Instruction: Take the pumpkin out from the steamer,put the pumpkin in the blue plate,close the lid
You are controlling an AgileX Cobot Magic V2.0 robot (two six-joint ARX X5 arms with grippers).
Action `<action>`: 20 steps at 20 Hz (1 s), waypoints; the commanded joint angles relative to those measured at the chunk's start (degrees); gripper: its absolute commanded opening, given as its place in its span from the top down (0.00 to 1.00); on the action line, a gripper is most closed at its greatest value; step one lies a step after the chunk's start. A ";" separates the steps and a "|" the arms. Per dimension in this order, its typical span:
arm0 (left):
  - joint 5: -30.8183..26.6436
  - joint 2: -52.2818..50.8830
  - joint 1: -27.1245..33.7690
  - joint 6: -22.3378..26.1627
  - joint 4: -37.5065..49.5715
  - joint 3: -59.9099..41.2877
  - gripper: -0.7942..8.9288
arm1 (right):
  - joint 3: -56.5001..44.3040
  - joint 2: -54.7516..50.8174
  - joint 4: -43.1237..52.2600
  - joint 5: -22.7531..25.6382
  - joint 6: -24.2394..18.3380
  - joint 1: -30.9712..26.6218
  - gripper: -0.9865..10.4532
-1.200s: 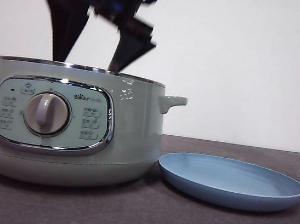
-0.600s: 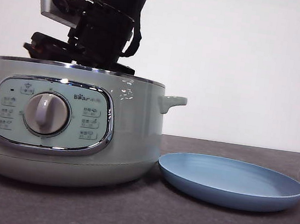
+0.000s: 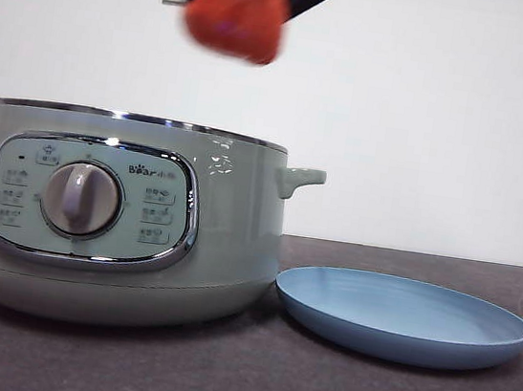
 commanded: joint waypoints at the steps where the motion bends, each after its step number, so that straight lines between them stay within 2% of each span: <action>1: 3.45 1.09 -0.09 0.48 5.14 0.52 0.93 | -0.04 -3.56 -6.60 0.22 0.74 -4.66 0.92; 4: 7.13 3.80 -0.07 0.48 8.00 0.52 0.93 | -2.10 -8.24 -14.12 0.35 4.33 -11.82 0.92; 7: 10.34 5.75 -0.09 0.46 10.10 0.52 0.93 | -10.69 -15.15 -12.20 0.37 5.62 -15.10 0.92; 13: 11.52 8.24 -0.09 0.44 12.13 0.52 0.93 | -33.94 -26.86 3.58 0.33 9.99 -16.96 0.92; 18: 13.18 9.60 -0.09 0.46 12.59 0.52 0.93 | -50.38 -26.62 23.04 0.35 10.93 -16.96 0.92; 20: 13.42 9.90 -0.09 0.46 12.59 0.52 0.93 | -53.72 -24.74 29.11 0.46 11.13 -17.00 0.92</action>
